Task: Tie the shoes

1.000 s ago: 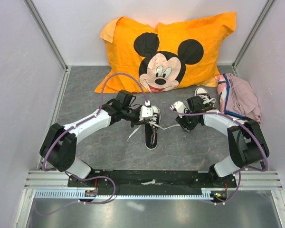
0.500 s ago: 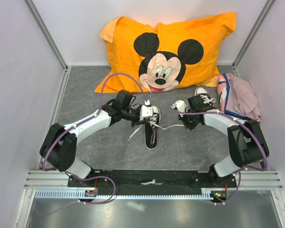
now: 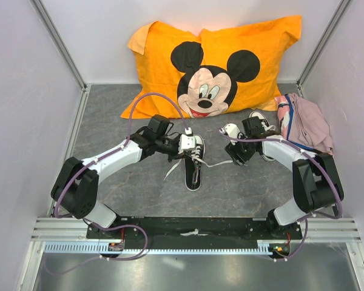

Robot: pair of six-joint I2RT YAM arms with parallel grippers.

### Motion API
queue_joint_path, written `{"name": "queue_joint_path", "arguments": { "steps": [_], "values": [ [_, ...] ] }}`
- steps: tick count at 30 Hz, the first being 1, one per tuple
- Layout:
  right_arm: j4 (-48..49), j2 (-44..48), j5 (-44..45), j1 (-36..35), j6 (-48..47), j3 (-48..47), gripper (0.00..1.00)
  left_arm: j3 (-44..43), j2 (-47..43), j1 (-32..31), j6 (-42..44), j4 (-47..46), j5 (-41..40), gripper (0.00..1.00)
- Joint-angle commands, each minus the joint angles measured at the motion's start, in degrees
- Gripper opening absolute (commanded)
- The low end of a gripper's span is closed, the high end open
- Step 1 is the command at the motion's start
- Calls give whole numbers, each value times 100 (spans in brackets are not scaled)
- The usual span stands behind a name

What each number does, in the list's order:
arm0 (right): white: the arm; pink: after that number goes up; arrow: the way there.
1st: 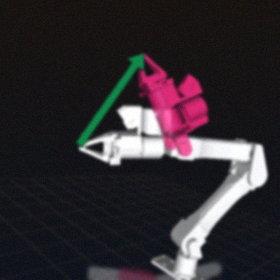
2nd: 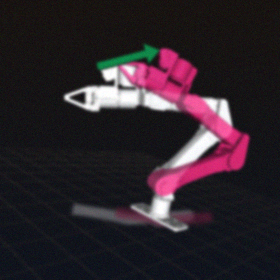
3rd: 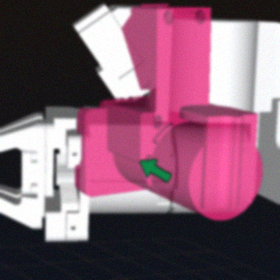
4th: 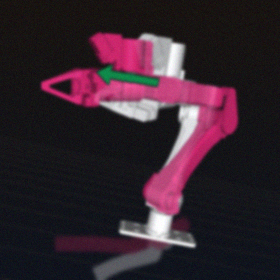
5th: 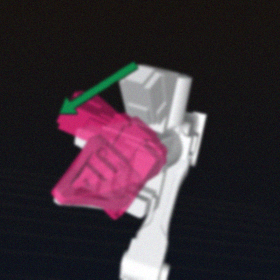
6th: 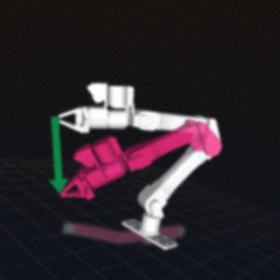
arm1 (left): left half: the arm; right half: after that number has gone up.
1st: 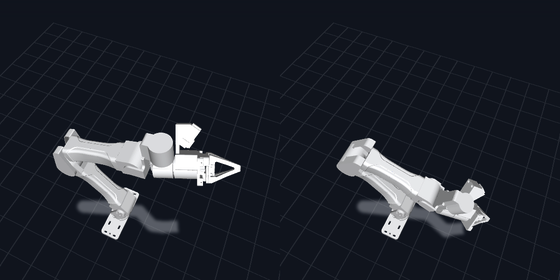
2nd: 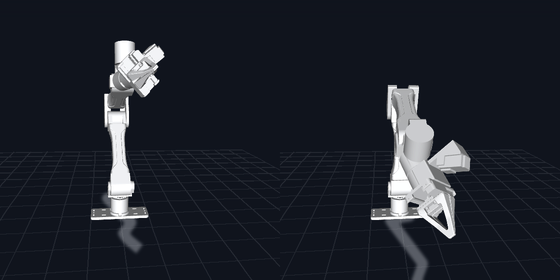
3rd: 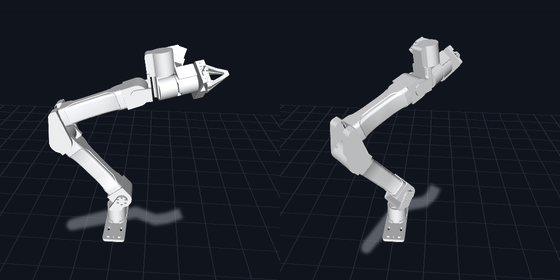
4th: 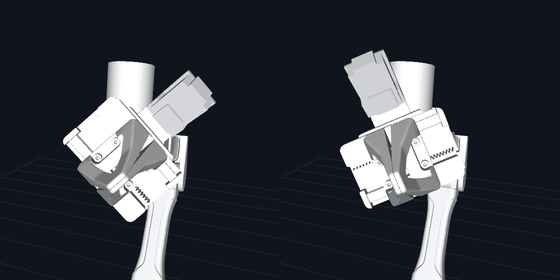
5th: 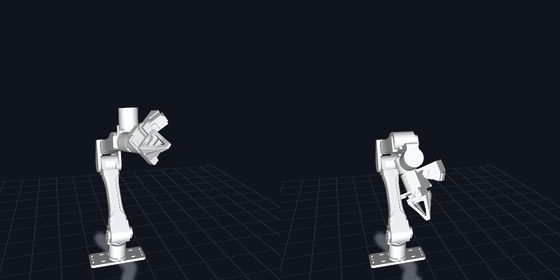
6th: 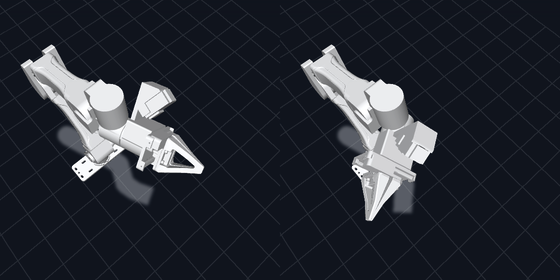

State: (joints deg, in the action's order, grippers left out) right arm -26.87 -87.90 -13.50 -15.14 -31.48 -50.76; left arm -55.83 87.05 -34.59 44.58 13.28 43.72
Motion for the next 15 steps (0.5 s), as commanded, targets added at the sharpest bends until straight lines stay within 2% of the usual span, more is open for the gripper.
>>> {"name": "queue_joint_path", "arguments": {
  "steps": [1, 8, 9, 11, 12, 15],
  "values": [
    [-72, -280, -48, 2, -366, -136, 64, -59, 58, -22, -37, -159, 242, 2],
    [-2, -448, 22, 2, -473, 57, 54, -42, 76, -22, -54, -150, 321, 2],
    [59, -448, 49, 11, -473, 136, 44, -42, 76, -22, -37, -159, 312, 1],
    [103, -430, 145, 2, -412, 172, 33, -15, 67, -22, -2, -159, 312, 2],
    [129, -430, 154, 11, -376, 163, 18, -15, 50, -22, 7, -159, 312, 2],
    [130, -351, -29, 2, -95, -265, 0, 2, 41, -22, 25, -185, 321, 1]
  ]
}}
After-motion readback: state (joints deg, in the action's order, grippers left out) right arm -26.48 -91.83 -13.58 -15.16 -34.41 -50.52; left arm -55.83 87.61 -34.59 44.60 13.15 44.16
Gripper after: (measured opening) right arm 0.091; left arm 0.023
